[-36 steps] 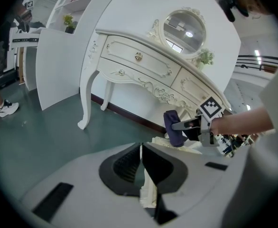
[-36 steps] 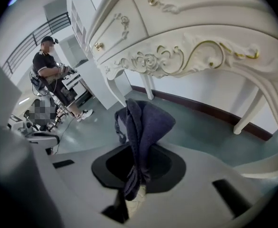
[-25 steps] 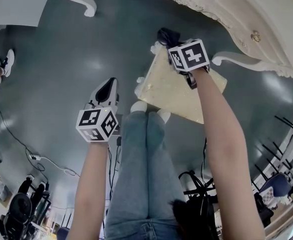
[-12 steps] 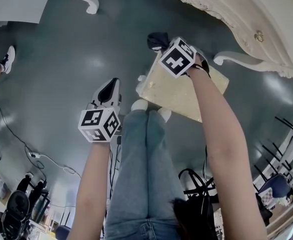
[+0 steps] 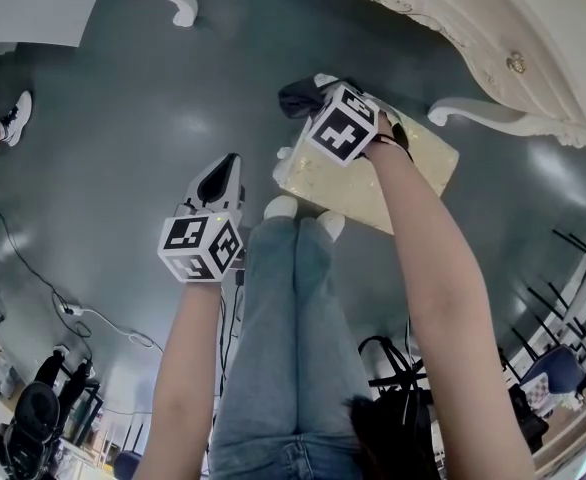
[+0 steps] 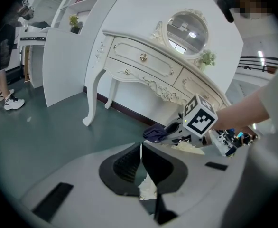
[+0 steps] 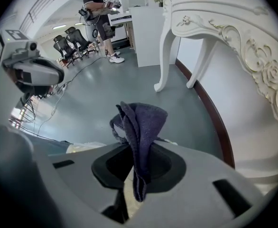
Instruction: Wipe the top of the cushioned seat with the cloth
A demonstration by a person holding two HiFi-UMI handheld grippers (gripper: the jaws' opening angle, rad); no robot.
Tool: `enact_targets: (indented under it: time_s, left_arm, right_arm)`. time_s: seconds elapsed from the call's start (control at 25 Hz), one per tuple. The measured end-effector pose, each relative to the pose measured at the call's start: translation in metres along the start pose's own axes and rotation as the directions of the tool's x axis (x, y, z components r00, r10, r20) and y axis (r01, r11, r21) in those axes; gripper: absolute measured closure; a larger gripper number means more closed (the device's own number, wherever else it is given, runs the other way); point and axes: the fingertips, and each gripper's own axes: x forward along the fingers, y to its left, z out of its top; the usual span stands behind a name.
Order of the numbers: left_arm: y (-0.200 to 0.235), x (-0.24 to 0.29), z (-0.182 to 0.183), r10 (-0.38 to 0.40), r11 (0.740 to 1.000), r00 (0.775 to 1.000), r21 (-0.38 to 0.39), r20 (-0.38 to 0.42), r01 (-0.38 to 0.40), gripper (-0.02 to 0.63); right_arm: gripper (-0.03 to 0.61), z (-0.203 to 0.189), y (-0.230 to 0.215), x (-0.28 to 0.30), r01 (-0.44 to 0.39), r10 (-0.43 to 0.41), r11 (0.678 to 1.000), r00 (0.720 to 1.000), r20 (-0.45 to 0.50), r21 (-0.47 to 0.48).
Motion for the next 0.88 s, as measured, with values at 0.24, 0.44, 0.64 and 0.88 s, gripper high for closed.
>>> enact_targets:
  time_s: [0.24,0.44,0.64,0.88]
  left_arm:
    - [-0.002,-0.004,0.000,-0.008,1.000,1.000,0.007,0.003,0.008,0.600]
    - [-0.003,-0.008,0.001,-0.011,1.000,1.000,0.014,0.008,0.011,0.600]
    - [-0.004,-0.012,-0.002,-0.011,1.000,1.000,0.013,0.012,0.011,0.600]
    - [-0.004,-0.016,-0.008,-0.014,1.000,1.000,0.011,0.013,0.014,0.600]
  right_arm:
    - [0.536,0.002,0.021,0.001,-0.028,0.027,0.999,0.999,0.017,0.024]
    - [0.535,0.002,0.042,0.003,-0.048,0.048,0.999,0.999,0.024,0.023]
    - [0.536,0.001,0.063,0.006,-0.073,0.070,0.996,0.996,0.047,0.053]
    - [0.537,0.000,0.086,0.009,-0.096,0.092,0.993,0.994,0.067,0.069]
